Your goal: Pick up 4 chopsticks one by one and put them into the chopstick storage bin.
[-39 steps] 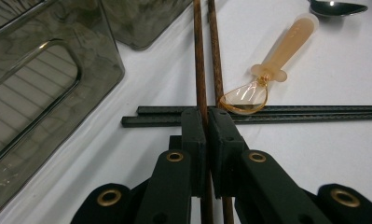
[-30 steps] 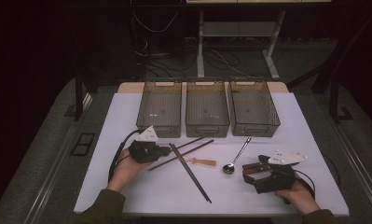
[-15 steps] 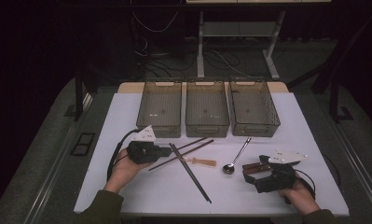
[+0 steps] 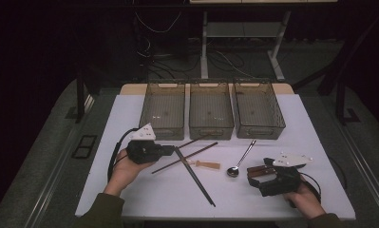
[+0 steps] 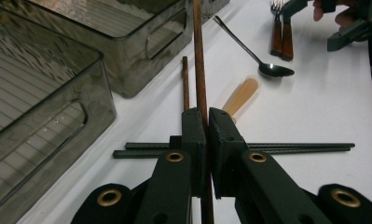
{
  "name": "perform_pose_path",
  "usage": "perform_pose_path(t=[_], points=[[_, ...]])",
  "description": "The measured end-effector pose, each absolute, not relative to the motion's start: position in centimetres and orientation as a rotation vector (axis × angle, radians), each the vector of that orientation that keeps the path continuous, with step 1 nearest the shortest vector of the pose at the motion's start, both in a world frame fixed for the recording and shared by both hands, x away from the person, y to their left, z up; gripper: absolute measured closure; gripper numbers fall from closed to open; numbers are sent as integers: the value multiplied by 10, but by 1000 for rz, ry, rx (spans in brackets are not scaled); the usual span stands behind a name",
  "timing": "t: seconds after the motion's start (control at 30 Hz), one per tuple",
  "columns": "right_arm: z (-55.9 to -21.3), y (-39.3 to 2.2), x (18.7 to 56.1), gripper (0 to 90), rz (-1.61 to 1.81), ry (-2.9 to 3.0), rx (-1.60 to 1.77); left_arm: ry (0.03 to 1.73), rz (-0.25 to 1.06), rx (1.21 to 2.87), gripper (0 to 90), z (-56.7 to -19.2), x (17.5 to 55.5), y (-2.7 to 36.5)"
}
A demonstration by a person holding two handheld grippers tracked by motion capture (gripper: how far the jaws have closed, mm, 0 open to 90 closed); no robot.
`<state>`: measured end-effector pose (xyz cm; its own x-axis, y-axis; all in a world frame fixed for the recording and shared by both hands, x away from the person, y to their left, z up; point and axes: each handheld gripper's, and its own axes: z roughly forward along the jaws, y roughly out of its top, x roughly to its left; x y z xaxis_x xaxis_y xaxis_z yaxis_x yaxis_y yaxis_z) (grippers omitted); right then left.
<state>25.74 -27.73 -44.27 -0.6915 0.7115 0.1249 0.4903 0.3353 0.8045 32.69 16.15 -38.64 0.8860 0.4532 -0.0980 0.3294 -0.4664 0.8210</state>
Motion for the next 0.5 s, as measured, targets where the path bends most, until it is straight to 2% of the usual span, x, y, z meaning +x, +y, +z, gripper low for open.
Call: perform_pose_path(t=[0.5], points=[[-443,-277,257,15,1282,2354,1087,636,210,2066,844,-384,334,174]])
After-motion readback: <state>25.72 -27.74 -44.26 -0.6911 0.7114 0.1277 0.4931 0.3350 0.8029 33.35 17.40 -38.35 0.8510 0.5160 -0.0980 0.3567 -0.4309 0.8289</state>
